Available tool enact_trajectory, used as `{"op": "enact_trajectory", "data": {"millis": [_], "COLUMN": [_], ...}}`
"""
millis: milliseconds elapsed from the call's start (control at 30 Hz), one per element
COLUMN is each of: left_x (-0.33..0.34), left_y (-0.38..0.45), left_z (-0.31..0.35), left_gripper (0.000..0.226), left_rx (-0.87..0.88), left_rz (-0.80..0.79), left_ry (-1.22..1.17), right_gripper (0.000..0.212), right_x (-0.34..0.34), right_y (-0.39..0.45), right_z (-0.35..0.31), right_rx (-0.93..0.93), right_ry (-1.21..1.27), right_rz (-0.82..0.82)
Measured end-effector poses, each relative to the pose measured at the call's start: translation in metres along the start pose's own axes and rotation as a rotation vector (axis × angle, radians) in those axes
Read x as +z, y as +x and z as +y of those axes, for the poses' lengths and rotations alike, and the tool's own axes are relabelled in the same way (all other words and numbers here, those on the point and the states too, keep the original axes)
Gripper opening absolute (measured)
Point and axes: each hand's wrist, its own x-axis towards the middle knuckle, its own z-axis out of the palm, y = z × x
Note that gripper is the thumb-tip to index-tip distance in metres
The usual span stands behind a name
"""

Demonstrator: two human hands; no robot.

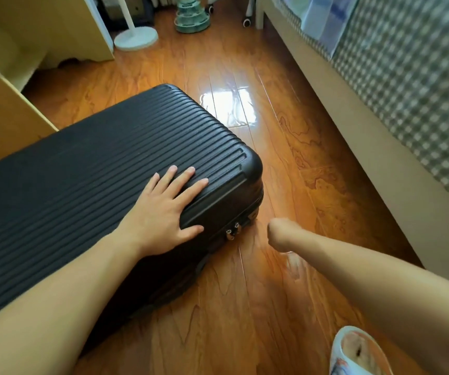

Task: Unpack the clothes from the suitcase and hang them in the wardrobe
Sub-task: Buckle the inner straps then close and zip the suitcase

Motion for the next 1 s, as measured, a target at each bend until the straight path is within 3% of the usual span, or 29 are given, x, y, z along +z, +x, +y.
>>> {"op": "enact_trajectory", "data": {"millis": [100,167,233,267,333,400,600,767,867,933,1000], "left_x": [-0.006,-0.001,0.029,0.049,0.091,0.118,0.121,0.104,0.053,0.001,-0.05], "left_y": [-0.004,-0.023,-0.067,-0.095,-0.141,-0.158,-0.112,-0.096,-0.115,-0.141,-0.163], "left_z": [0.008,0.028,0.065,0.085,0.11,0.117,0.13,0.124,0.104,0.086,0.063], "left_gripper": [0.091,0.076,0.058,0.055,0.063,0.073,0.067,0.045,0.045,0.04,0.039], "left_rx": [-0.028,-0.065,-0.047,-0.064,-0.217,-0.412,-0.607,-0.747,-0.651,-0.514,-0.433], "left_rz": [0.085,0.217,0.337,0.264,-0.025,-0.157,-0.163,-0.233,-0.201,-0.068,0.05], "left_ry": [0.078,0.11,-0.009,-0.103,-0.24,-0.327,-0.154,-0.252,-0.196,-0.099,0.004], "right_gripper": [0.021,0.042,0.065,0.069,0.07,0.069,0.043,0.039,0.032,0.024,0.019], "right_x": [-0.016,-0.016,-0.007,-0.003,0.001,0.004,0.017,0.0,-0.031,-0.062,-0.098], "right_y": [0.004,-0.003,-0.008,-0.007,0.001,0.006,-0.003,-0.012,-0.04,-0.07,-0.099], "right_z": [0.003,-0.011,-0.021,-0.024,-0.028,-0.029,-0.038,-0.034,-0.035,-0.041,-0.054], "right_rx": [0.201,0.172,0.065,0.023,0.02,0.031,0.044,0.09,0.048,-0.117,-0.332], "right_ry": [0.595,0.973,1.219,1.257,1.285,1.313,1.385,1.088,0.959,0.841,0.747], "right_rz": [-0.006,0.045,0.01,-0.007,-0.008,-0.005,-0.064,0.044,0.344,0.588,0.702]}}
